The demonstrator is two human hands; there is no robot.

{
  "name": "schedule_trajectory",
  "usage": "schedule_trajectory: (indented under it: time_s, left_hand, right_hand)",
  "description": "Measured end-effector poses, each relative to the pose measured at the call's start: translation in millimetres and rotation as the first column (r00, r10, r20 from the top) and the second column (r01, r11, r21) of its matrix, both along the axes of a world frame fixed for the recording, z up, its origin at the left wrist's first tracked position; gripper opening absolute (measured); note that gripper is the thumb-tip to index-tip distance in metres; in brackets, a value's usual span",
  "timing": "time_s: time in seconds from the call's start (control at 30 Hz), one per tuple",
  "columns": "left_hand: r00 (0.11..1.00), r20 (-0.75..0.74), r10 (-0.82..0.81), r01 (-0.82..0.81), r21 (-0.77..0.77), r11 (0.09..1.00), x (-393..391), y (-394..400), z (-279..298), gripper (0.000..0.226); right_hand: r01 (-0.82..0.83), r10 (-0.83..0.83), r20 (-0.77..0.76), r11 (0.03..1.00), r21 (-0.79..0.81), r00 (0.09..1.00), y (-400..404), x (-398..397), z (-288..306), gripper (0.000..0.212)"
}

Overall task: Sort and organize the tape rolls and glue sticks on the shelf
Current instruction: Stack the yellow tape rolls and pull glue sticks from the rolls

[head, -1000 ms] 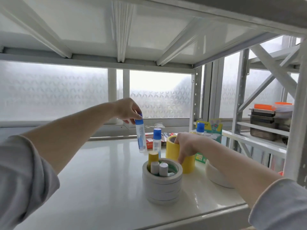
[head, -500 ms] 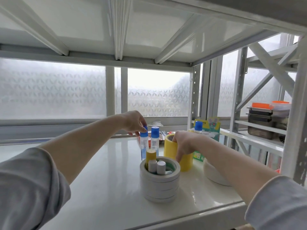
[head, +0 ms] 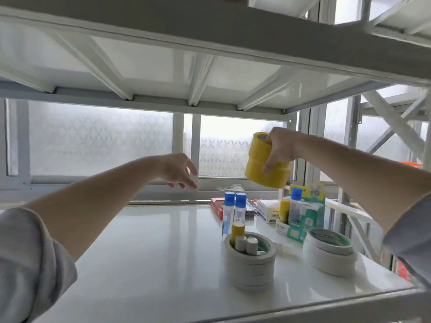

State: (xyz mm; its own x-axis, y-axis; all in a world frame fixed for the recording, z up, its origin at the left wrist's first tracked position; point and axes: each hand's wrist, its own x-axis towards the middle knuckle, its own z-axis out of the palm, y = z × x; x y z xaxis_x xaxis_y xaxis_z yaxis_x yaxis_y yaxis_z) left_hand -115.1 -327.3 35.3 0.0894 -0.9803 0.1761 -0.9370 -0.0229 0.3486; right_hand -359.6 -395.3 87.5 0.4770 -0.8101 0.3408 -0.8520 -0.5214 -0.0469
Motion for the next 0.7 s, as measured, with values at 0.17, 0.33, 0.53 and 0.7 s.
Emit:
schedule_trajectory:
  time_s: [0.17, 0.33, 0.53, 0.7]
  left_hand:
    - [0.996, 0.085, -0.001, 0.009, -0.087, 0.996, 20, 55, 13, 0.054]
    - [0.991, 0.099, 0.096, -0.079, -0.16, 0.984, 61, 123, 21, 0.057]
    - [0.95, 0.095, 0.297, -0.274, -0.202, 0.94, 132, 219, 28, 0.054]
    - [0.894, 0.083, 0.441, -0.416, -0.214, 0.884, 181, 278, 31, 0.051]
  right_hand:
    - [-0.215, 0.211, -0.054, 0.974, -0.075, 0.976, 55, 62, 21, 0.09]
    - [-0.37, 0.363, -0.1, 0.927, -0.061, 0.926, 106, 143, 15, 0.044]
    - [-0.528, 0.521, -0.096, 0.845, -0.08, 0.848, 168, 232, 17, 0.057]
    - [-0.627, 0.618, -0.113, 0.774, -0.082, 0.778, 206, 301, 21, 0.042]
